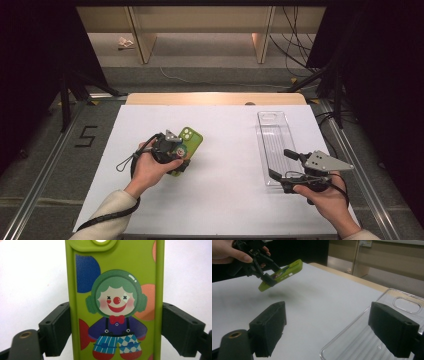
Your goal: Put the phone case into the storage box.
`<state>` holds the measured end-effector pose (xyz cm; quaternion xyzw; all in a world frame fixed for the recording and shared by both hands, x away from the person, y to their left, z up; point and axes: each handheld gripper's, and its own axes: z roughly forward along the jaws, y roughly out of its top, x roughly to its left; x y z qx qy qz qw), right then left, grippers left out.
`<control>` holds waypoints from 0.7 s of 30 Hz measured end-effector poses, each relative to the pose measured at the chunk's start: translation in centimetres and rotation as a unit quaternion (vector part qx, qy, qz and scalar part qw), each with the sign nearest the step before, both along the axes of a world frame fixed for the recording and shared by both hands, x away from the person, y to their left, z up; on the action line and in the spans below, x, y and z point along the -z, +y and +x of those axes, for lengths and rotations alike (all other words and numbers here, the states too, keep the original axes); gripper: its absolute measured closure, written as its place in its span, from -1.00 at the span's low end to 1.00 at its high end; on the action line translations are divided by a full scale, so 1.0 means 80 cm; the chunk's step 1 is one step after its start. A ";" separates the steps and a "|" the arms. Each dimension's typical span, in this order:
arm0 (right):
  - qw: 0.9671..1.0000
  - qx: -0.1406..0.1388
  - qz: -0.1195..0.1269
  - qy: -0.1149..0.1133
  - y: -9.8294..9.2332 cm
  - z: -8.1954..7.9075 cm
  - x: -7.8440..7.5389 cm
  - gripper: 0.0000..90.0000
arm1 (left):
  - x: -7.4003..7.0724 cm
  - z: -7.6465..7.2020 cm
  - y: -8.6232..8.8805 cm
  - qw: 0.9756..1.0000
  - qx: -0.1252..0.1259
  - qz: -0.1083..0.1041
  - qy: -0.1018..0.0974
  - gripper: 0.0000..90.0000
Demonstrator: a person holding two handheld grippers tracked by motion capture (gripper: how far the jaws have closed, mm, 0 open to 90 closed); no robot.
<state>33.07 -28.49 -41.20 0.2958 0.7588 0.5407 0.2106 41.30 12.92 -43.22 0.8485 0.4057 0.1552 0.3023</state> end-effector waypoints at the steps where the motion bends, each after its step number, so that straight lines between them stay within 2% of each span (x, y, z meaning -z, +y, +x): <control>1: 1.000 0.000 0.000 0.000 0.000 0.000 0.000 -0.65 | -0.001 -0.001 -0.001 1.000 0.002 0.000 -0.003 -0.64; 6: 1.000 0.001 0.001 -0.001 0.000 0.000 -0.001 -0.64 | -0.003 -0.004 -0.005 1.000 0.013 -0.004 -0.009 -0.64; 21: 1.000 0.002 0.002 -0.005 0.008 0.003 -0.004 -0.64 | -0.007 -0.015 -0.006 0.999 0.025 -0.009 -0.027 -0.64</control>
